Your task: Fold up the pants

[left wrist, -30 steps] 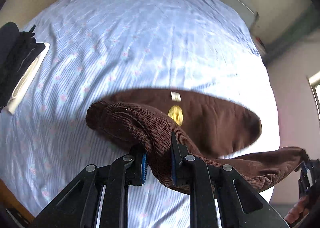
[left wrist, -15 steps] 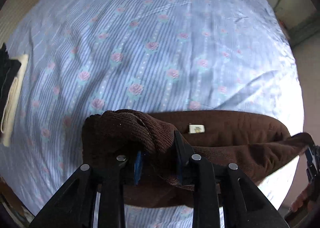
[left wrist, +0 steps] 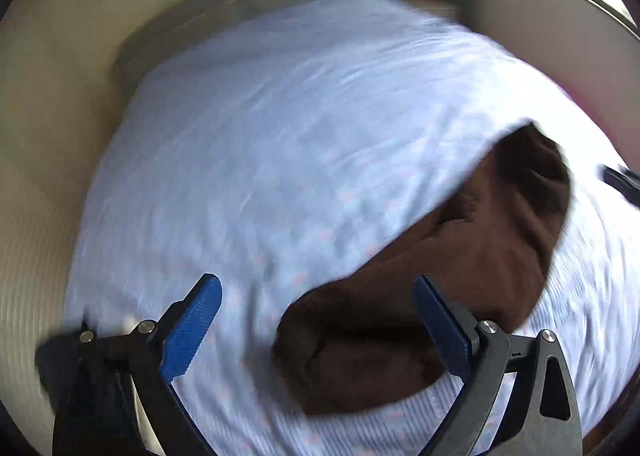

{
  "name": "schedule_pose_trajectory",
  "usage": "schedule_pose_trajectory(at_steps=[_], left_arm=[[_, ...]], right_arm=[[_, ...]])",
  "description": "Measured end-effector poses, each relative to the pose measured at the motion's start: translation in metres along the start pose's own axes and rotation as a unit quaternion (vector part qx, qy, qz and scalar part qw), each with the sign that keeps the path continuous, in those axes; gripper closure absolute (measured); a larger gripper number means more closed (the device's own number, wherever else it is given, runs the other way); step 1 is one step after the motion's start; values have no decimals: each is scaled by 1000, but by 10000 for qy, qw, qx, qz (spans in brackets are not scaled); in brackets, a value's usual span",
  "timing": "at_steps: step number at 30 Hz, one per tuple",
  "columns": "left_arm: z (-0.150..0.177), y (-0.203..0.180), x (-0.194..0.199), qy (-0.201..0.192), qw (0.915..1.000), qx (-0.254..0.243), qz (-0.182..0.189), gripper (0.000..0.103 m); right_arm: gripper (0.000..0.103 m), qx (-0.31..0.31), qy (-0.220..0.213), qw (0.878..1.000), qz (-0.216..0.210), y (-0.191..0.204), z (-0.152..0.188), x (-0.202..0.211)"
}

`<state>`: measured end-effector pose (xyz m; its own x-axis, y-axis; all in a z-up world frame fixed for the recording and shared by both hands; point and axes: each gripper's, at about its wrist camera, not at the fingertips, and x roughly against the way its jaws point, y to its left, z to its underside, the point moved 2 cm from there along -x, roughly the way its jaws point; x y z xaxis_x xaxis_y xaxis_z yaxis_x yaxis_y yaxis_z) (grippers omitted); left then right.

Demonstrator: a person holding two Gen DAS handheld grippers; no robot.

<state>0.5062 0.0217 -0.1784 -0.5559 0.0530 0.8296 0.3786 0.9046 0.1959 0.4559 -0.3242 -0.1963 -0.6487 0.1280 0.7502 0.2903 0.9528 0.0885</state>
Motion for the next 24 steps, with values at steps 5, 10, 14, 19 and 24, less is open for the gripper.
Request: schedule_pose_trajectory(at_steps=[5, 10, 14, 19, 24], left_arm=[[-8, -15, -78, 849, 9823, -635, 1544, 9], [-11, -20, -145, 1626, 9676, -513, 1863, 17], [-4, -24, -161, 1913, 9535, -177, 2322, 47], [-3, -29, -129, 1606, 9494, -252, 2687, 71], [-35, -26, -131, 1517, 9524, -14, 2646, 71]], right_arm=[[28, -525, 672, 9961, -211, -20, 6, -76], [32, -646, 953, 9933, -103, -29, -2, -120], [35, -489, 1120, 9924, -107, -25, -9, -145], [92, -777, 1219, 9887, -391, -29, -11, -139], [92, -766, 505, 9958, -38, -42, -25, -81]])
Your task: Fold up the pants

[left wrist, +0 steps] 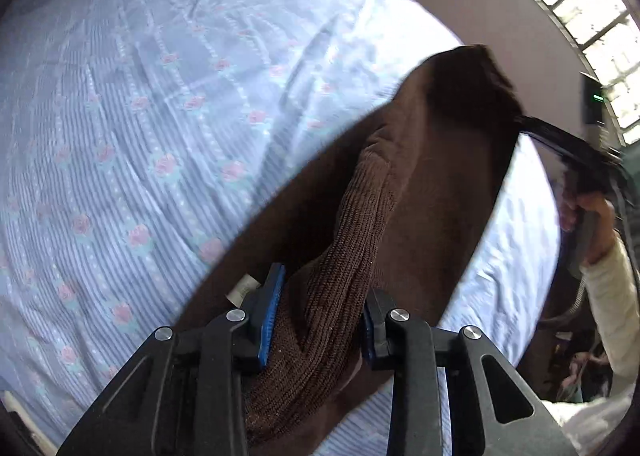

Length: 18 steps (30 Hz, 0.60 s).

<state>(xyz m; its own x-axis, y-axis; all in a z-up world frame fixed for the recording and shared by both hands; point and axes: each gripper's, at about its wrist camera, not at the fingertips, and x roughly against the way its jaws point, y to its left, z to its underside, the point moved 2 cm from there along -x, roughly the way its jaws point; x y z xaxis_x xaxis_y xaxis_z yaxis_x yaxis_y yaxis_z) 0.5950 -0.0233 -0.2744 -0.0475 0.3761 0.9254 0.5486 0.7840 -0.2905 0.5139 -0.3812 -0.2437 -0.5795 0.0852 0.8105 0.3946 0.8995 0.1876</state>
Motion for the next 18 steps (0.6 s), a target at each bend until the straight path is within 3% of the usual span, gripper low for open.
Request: schedule_pose_trajectory(at_steps=[3, 5, 7, 8, 9, 11, 12, 14, 16, 18], left_arm=[[-23, 28, -41, 455, 9965, 603, -351, 70], [-29, 46, -70, 790, 9891, 1156, -445, 64], [-31, 50, -71, 716, 9865, 1362, -553, 58], [-31, 46, -60, 475, 9875, 1329, -699, 54], [-31, 42, -51, 304, 9884, 1245, -820, 44], [-23, 25, -14, -339, 9864, 819, -1382, 35], [-18, 17, -1, -543, 9836, 644, -1592, 33], [3, -4, 39, -1117, 9721, 179, -2057, 25], [28, -8, 72, -1453, 9645, 173, -2200, 20], [52, -7, 91, -1522, 9633, 473, -2160, 19]], right_arm=[[92, 69, 279, 9996, 37, -1, -11, -31], [90, 371, 656, 9970, 197, 6, -13, -59], [82, 512, 716, 9950, 473, 7, -12, -63], [71, 511, 504, 9956, 598, 7, -12, -52], [53, 550, 190, 9950, 814, 7, -13, -34], [31, 734, -529, 9867, 1352, 12, -10, 12], [30, 776, -825, 9840, 1372, 15, -7, 33], [30, 1060, -1102, 9843, 888, 23, 4, 71], [30, 1323, -926, 9862, 372, 33, 19, 88], [30, 1513, -475, 9869, -279, 46, 45, 90]])
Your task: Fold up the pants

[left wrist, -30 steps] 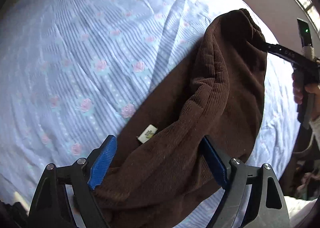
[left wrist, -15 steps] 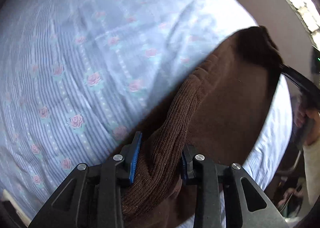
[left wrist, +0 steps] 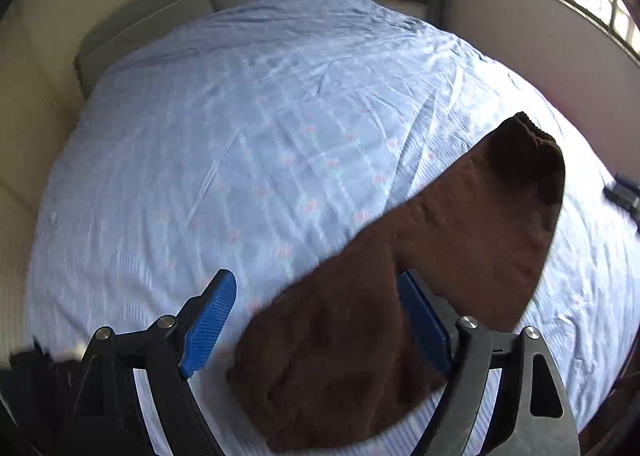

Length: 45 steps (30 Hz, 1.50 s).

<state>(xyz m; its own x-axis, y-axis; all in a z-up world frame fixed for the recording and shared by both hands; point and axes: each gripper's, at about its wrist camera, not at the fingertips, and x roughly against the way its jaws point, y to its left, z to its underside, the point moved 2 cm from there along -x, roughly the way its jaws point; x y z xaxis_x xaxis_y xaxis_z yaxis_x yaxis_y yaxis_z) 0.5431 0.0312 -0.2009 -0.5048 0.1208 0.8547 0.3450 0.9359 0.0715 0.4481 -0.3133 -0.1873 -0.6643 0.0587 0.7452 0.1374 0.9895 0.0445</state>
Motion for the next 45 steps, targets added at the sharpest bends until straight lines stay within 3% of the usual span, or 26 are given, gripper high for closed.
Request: schedule_pose_trajectory(at_steps=[3, 6, 8, 10, 14, 16, 17, 19, 20, 22, 23, 24, 26, 27, 28, 29, 31, 33, 36, 37, 40, 45], left_arm=[[51, 22, 11, 323, 9967, 732, -135, 19], [106, 41, 4, 790, 9785, 1903, 127, 19], [134, 59, -5, 932, 9566, 2741, 321, 19], [150, 68, -16, 956, 9397, 3248, 491, 19], [160, 72, -49, 1018, 9195, 3706, 829, 19], [167, 66, -73, 1207, 8940, 4170, 1110, 19], [170, 65, -82, 1268, 8773, 4444, 1295, 19], [176, 59, -87, 1254, 8599, 4746, 1397, 16], [174, 58, -91, 1235, 8566, 4827, 1340, 15], [172, 59, -93, 1164, 8551, 4892, 1264, 23], [168, 60, -92, 1076, 8554, 4906, 1270, 44], [160, 61, -90, 1062, 8594, 4856, 1194, 51], [143, 72, -65, 615, 8624, 4867, 1246, 60], [137, 76, -55, 444, 8647, 4838, 1276, 61], [122, 80, -39, 181, 8723, 4719, 1267, 61], [110, 80, -31, 81, 8804, 4582, 1220, 61], [95, 81, -24, -52, 8869, 4455, 1222, 61], [91, 86, -23, -95, 8884, 4427, 1213, 62], [94, 100, -35, 61, 8761, 4667, 1206, 63], [97, 101, -40, 131, 8780, 4645, 1145, 63], [100, 101, -45, 233, 8902, 4442, 982, 63], [108, 97, -47, 338, 8969, 4319, 886, 63]], right_arm=[[31, 158, 604, 9958, -675, 33, 36, -15], [31, 208, 1134, 9865, -1162, 64, 71, -36], [31, 203, 1377, 9819, -1282, 78, 90, -48], [32, 194, 1650, 9770, -1339, 90, 101, -61], [32, 303, 1857, 9706, -1498, 106, 112, -75], [32, 348, 1922, 9694, -1484, 112, 117, -80], [32, 352, 1956, 9685, -1500, 114, 118, -81], [32, 362, 2013, 9672, -1508, 118, 120, -84], [33, 384, 2020, 9666, -1530, 121, 120, -85], [33, 453, 2009, 9655, -1597, 132, 120, -88], [33, 529, 2020, 9642, -1633, 137, 120, -90], [33, 609, 2032, 9633, -1646, 141, 119, -91], [36, 762, 2045, 9606, -1719, 149, 114, -89], [36, 801, 2008, 9595, -1804, 151, 108, -85], [36, 822, 1926, 9597, -1876, 153, 102, -81], [36, 836, 1788, 9602, -1976, 156, 95, -76], [36, 868, 1498, 9593, -2229, 163, 77, -70], [36, 950, 1197, 9611, -2299, 168, 53, -74], [36, 698, 923, 9671, -2266, 162, 20, -81], [36, 591, 901, 9674, -2291, 159, 12, -82], [36, 819, 1109, 9621, -2353, 164, 16, -86], [36, 907, 1899, 9490, -2349, 166, 53, -115]])
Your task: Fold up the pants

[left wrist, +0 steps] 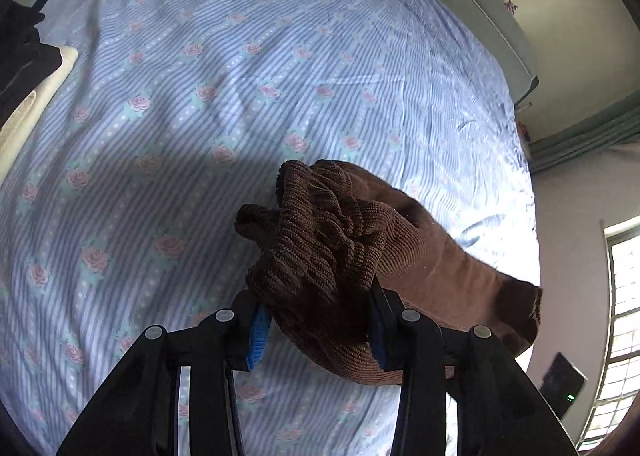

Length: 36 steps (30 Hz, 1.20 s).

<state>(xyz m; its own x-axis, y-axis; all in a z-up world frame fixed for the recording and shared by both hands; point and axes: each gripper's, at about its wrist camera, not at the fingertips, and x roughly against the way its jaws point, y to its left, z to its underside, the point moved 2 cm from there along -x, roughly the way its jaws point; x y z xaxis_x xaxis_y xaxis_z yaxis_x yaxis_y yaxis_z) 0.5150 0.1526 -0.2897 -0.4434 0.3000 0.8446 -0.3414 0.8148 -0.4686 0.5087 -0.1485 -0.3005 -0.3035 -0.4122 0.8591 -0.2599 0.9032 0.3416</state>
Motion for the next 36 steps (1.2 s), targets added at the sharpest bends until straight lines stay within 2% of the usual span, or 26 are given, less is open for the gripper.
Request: schedule_pose_trajectory(at_steps=[3, 7, 9, 10, 11, 12, 15, 18, 20, 22, 24, 26, 28, 30, 33, 36], left_arm=[[1, 7, -1, 68, 9999, 95, 49, 63], [-1, 23, -3, 160, 9987, 427, 223, 63], [2, 27, -2, 187, 9984, 467, 257, 63], [5, 27, 0, 218, 9986, 415, 263, 64], [10, 26, 3, 237, 9989, 319, 261, 64], [14, 24, 5, 240, 9992, 181, 248, 64], [34, 27, 14, 268, 9993, -189, 157, 63], [52, 49, 5, 583, 9982, -17, 138, 61], [61, 62, 0, 818, 9964, 190, 87, 55], [61, 66, 9, 817, 9965, 115, -103, 45], [57, 62, 27, 687, 9970, -190, -288, 34], [46, 51, 50, 332, 9949, -787, -534, 27], [36, 34, 59, 40, 9867, -1481, -673, 26], [26, 20, 56, -61, 9812, -1821, -635, 27], [7, 8, 30, -100, 9807, -1867, -570, 27], [1, -3, 3, -62, 9769, -1904, -965, 30]], right_arm=[[36, -218, 167, 9996, -97, -9, 2, -18], [34, 174, -229, 9994, 186, 5, -12, -9], [35, 203, -217, 9994, 201, 11, -15, -12], [41, 106, -42, 9999, 116, 10, -12, -18], [61, -60, 132, 9999, -36, 7, -4, -21], [67, -263, 212, 9993, -128, 3, 4, -18], [84, -267, 42, 9996, -86, 8, 28, 13], [84, -374, 248, 9990, -33, 9, 45, 10], [83, -581, 529, 9969, 62, 2, 50, -7], [78, -826, 791, 9934, 116, -1, 53, -15], [70, -852, 1010, 9906, 350, 4, 58, -10], [69, -690, 975, 9909, 622, 16, 66, 7], [64, -469, 677, 9925, 904, 25, 67, 31], [41, -475, 236, 9917, 1172, 26, 61, 51], [40, -830, -355, 9849, 1480, 2, 42, 73], [40, -1072, -793, 9677, 2138, -29, 24, 91]])
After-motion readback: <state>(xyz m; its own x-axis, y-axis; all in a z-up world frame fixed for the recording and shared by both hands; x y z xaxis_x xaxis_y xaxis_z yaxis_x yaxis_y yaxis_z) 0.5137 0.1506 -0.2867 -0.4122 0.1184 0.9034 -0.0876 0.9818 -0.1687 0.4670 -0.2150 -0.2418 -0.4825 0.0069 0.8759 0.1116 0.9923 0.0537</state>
